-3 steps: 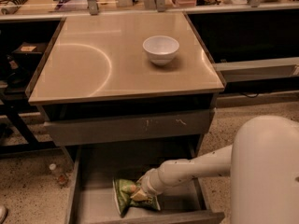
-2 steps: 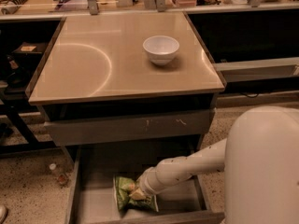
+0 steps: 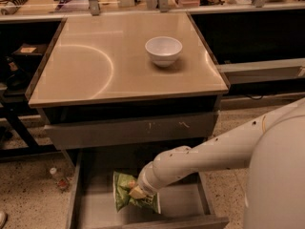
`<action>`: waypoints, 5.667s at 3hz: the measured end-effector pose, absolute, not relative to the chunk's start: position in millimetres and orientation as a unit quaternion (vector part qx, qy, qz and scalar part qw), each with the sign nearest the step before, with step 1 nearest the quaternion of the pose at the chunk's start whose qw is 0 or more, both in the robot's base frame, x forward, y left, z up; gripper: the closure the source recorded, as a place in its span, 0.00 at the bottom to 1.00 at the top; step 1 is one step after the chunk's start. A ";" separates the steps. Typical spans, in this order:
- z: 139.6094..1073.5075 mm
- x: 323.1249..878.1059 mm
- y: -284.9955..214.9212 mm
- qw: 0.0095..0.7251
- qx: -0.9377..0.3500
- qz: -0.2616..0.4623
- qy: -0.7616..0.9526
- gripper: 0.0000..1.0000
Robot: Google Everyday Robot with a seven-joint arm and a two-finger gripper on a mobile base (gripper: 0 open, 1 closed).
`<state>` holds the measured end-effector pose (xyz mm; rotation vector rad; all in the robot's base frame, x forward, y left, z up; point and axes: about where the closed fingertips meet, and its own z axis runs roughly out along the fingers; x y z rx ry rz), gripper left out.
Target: Pick green jalapeno chip bag from middle drawer and place on counter
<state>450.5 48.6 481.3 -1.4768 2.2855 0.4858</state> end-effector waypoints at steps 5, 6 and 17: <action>691.3 446.1 38.9 0.219 -0.537 0.095 0.809 1.00; 691.0 446.2 39.0 0.218 -0.537 0.095 0.809 1.00; 913.6 696.9 196.1 0.300 -0.650 0.070 0.695 1.00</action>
Offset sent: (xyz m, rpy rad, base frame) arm 0.0004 0.0067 0.0385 -0.0104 -0.0065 0.0037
